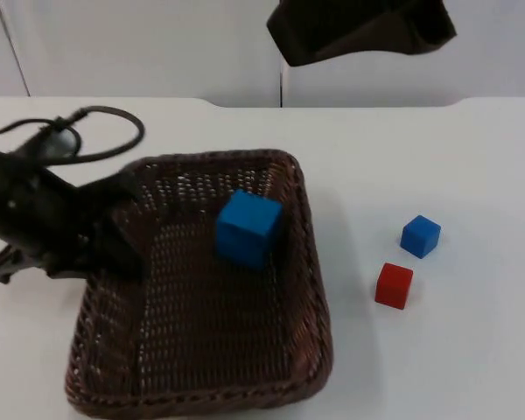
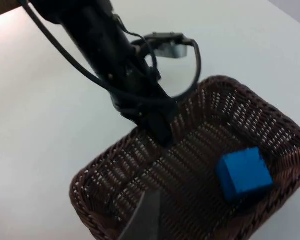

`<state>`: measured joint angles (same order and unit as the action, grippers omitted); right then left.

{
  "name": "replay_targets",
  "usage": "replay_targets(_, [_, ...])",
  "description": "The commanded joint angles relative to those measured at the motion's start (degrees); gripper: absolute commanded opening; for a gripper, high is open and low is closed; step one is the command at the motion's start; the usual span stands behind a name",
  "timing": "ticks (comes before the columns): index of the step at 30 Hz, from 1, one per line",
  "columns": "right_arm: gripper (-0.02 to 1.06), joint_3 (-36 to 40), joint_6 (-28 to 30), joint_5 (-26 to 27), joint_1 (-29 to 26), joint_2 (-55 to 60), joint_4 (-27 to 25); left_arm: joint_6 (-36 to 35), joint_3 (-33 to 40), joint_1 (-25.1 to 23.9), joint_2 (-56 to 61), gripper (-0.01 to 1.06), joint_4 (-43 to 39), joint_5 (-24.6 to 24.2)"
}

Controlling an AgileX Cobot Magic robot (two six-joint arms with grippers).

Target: Pick up the basket with the left hand and place the largest block into the basket with the right hand.

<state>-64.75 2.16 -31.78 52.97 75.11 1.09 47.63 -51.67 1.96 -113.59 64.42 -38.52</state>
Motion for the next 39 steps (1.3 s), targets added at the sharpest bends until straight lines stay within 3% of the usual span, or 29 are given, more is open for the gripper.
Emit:
replay_targets(1, [0.8,0.3,-0.2,0.1,0.3,-0.6,-0.2,0.5,-1.9,1.5,-1.8,0.0,2.4,-1.1])
replay_targets(17, [0.8,0.3,-0.2,0.1,0.3,-0.6,-0.2,1.8,-2.3,1.8,-2.5,0.02,1.6,0.1])
replay_targets(19, [0.8,0.3,-0.2,0.1,0.3,-0.6,-0.2,1.8,-2.3,1.8,-2.5,0.12,0.7,-0.2])
replay_targets(21, [0.8,0.3,-0.2,0.1,0.3,-0.6,-0.2,1.8,-2.3,1.8,-2.5,0.29,0.3,-0.3])
replay_targets(22, [0.8,0.3,-0.2,0.1,0.3,-0.6,-0.2,1.8,-2.3,1.8,-2.5,0.29,0.3,-0.3])
replay_targets(23, [0.8,0.3,-0.2,0.1,0.3,-0.6,-0.2,1.8,-2.3,1.8,-2.5,0.41,0.2,-0.4])
replay_targets(24, [0.8,0.3,-0.2,0.1,0.3,-0.6,-0.2,1.8,-2.3,1.8,-2.4,0.61,0.2,-0.8])
replay_targets(25, [0.8,0.3,-0.2,0.1,0.3,-0.6,-0.2,1.8,-2.3,1.8,-2.4,0.65,0.2,-1.1])
replay_targets(26, [0.8,0.3,-0.2,0.1,0.3,-0.6,-0.2,1.8,-2.3,1.8,-2.1,0.77,0.4,-1.4])
replay_targets(27, [0.8,0.3,-0.2,0.1,0.3,-0.6,-0.2,1.8,-2.3,1.8,-2.1,0.77,0.4,-1.4])
replay_targets(28, [0.8,0.3,-0.2,0.1,0.3,-0.6,-0.2,1.8,-2.3,1.8,-1.6,0.91,0.0,-1.4])
replay_targets(30, [0.8,0.3,-0.2,0.1,0.3,-0.6,-0.2,1.8,-2.3,1.8,-0.1,1.03,-0.5,-1.0])
replay_targets(34, [0.8,0.3,-0.2,0.1,0.3,-0.6,-0.2,1.4,-2.3,1.6,2.4,1.05,-2.1,0.9])
replay_targets(39, [0.8,0.3,-0.2,-0.1,0.3,-0.6,-0.2,-5.8,-2.3,1.4,6.3,1.05,-10.3,4.9])
